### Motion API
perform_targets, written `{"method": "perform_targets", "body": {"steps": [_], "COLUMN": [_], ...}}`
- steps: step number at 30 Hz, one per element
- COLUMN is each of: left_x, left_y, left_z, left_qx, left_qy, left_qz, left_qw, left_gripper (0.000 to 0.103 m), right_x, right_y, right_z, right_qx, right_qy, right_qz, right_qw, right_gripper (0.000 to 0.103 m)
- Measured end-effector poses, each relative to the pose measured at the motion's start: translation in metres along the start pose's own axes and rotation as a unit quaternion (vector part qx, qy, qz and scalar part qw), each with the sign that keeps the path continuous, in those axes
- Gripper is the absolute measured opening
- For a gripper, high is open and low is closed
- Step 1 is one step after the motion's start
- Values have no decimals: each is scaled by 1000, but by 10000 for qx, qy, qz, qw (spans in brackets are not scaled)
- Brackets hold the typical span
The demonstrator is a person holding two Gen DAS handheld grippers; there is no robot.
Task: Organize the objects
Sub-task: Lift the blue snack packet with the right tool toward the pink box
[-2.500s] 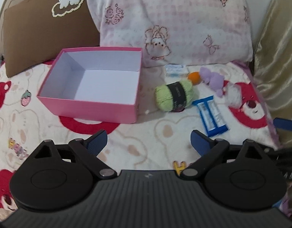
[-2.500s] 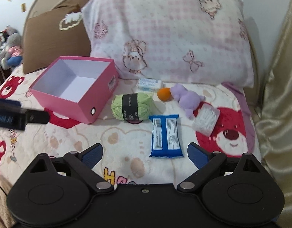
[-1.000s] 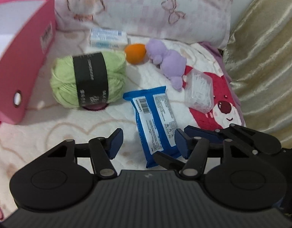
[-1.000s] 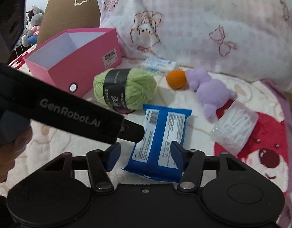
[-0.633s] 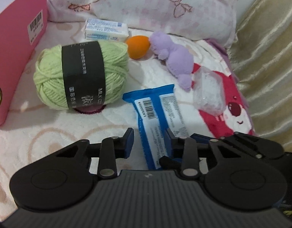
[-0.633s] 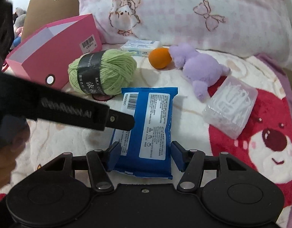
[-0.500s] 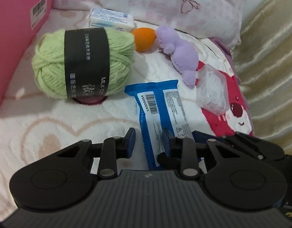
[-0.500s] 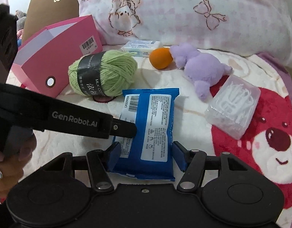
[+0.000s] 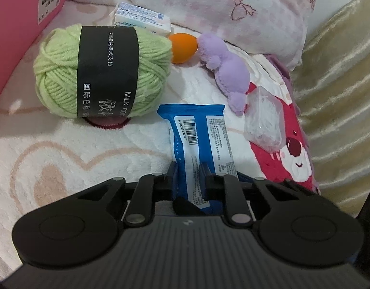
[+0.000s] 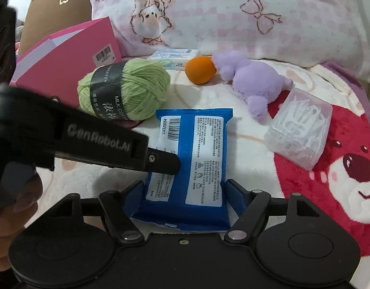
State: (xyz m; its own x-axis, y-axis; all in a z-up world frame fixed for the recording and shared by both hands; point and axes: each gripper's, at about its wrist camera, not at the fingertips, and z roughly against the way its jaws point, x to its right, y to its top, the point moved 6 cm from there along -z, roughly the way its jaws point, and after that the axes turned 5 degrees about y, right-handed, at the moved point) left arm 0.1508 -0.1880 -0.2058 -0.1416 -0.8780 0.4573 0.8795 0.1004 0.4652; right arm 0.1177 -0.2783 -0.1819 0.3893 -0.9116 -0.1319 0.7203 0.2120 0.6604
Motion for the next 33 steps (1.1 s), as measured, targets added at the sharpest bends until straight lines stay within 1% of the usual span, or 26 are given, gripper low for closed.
{"method": "perform_targets", "body": {"steps": [2,4,8,10,13,15,17,19,21,24,28,33], "left_x": [3,5,4,5,6,4,2,-1,-5,-7,-9,-10], "left_y": [-2,-3,-2,-2,-5,-6,-7,-8,-10,-11,-12,-10], "left_z": [1,4,6,9,16,21,24,28,35,50,73,101], "left_qx": [66,121,31,10,-5,-81,-345,-522,-599,-540,-449,-435], "left_qy": [-23,-89,-185,-212,-203,-157,-22,-13,5,51,70,118], "left_qz": [-143,-175,-74,-127,-236,-297,-367,-312,-275,-321,-336,-342], "left_qw": [9999,9997,9998,9997,9995,9994,9987,9982,9978,9980,9984,9984], "left_gripper": [17,16,17,17,17,16,17,17,17,17,17,17], "right_x": [-3,-3,-4,-9,-14,-20,-25,-30,-36,-47,-61,-79], "right_y": [0,1,-1,-2,-3,-4,-5,-6,-4,-2,4,8], "right_z": [-1,0,5,8,13,16,19,23,26,35,50,68], "right_qx": [-7,-6,57,97,126,109,47,19,-17,18,113,178], "right_qy": [-100,-123,-99,-141,-100,-54,29,88,168,263,333,473], "right_qz": [48,-35,-137,-100,-239,-328,-455,-609,-689,-680,-600,-544], "right_qw": [9999,9999,9998,9998,9996,9994,9989,9981,9975,9973,9976,9972], "right_gripper": [76,75,69,67,66,66,66,66,66,63,63,63]}}
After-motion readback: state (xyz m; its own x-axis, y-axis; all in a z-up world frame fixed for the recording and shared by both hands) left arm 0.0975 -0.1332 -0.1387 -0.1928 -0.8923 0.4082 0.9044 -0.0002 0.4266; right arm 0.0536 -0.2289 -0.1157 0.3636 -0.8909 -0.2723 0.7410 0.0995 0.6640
